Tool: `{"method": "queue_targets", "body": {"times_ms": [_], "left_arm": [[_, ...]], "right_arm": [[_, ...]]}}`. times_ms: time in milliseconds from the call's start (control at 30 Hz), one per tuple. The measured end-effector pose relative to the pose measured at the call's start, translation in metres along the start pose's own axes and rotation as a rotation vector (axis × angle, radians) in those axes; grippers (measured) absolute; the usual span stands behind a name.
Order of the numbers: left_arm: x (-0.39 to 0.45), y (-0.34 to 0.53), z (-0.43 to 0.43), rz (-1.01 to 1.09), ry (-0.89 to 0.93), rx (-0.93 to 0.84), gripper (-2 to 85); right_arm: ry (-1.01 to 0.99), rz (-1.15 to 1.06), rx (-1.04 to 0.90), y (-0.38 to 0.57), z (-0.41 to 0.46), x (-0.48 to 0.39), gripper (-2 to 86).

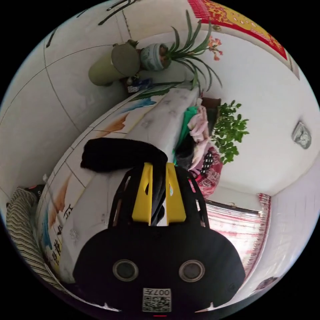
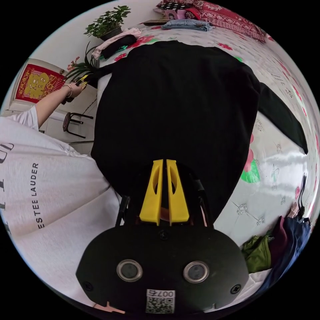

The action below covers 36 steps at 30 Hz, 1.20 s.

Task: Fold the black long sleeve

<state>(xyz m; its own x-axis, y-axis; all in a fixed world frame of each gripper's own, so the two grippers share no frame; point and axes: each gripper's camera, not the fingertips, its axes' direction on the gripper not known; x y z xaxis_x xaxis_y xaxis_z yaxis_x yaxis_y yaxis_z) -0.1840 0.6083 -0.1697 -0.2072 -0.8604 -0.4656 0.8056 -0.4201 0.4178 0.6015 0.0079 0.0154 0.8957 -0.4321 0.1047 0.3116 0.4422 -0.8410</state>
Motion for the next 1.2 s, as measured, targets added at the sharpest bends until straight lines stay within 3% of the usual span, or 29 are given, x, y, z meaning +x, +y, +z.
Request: {"method": "queue_targets", "body": {"times_ms": [67, 167, 233, 300, 367, 433, 533, 667, 767, 800, 867, 933, 967, 1033, 1200], "left_arm": [[0.024, 0.002, -0.002, 0.071, 0.076, 0.001, 5.7], [0.102, 0.027, -0.005, 0.37, 0.206, -0.031, 5.6], [0.171, 0.076, -0.012, 0.736, 0.188, -0.075, 5.8], [0.176, 0.1, -0.023, 0.796, 0.159, -0.029, 5.9], [0.144, 0.097, -0.029, 0.704, 0.114, 0.003, 5.9], [0.078, 0.075, -0.043, 0.442, 0.014, 0.029, 5.7], [0.015, 0.065, -0.074, 0.181, 0.118, 0.127, 5.2], [0.034, 0.081, -0.065, 0.231, 0.194, 0.1, 5.0], [0.106, 0.124, -0.027, 0.463, 0.318, -0.037, 5.1], [0.149, 0.158, -0.009, 0.64, 0.383, -0.142, 5.3], [0.213, 0.233, 0.013, 0.971, 0.482, -0.381, 5.7], [0.258, 0.356, 0.03, 1.386, 0.555, -0.77, 7.1], [0.259, 0.383, 0.032, 1.452, 0.563, -0.869, 7.8], [0.236, 0.458, 0.043, 1.595, 0.436, -1.102, 10.9], [0.144, 0.501, 0.063, 1.57, -0.026, -1.134, 11.5]], "right_arm": [[-0.018, 0.006, 0.017, 0.0, -0.004, 0.003, -0.1], [-0.029, 0.017, 0.053, 0.003, -0.012, 0.007, -0.2], [-0.017, 0.027, 0.075, 0.007, -0.017, 0.009, -0.1], [-0.003, 0.041, 0.09, 0.014, -0.018, 0.012, 0.0], [-0.01, 0.066, 0.068, 0.024, -0.011, 0.019, 0.3], [-0.016, 0.09, 0.024, 0.033, 0.0, 0.025, 0.7], [-0.005, 0.106, -0.055, 0.05, 0.016, 0.031, 1.2], [-0.019, 0.127, -0.065, 0.063, 0.016, 0.039, 1.5], [-0.022, 0.125, -0.032, 0.061, 0.001, 0.045, 1.6], [-0.017, 0.12, -0.002, 0.06, -0.009, 0.047, 1.6], [-0.009, 0.115, 0.051, 0.059, -0.025, 0.05, 1.8], [-0.003, 0.121, 0.113, 0.06, -0.041, 0.055, 2.2], [-0.009, 0.133, 0.151, 0.062, -0.05, 0.059, 2.5], [-0.029, 0.163, 0.196, 0.068, -0.059, 0.067, 3.1], [-0.051, 0.263, 0.246, 0.094, -0.069, 0.097, 4.8]]}}
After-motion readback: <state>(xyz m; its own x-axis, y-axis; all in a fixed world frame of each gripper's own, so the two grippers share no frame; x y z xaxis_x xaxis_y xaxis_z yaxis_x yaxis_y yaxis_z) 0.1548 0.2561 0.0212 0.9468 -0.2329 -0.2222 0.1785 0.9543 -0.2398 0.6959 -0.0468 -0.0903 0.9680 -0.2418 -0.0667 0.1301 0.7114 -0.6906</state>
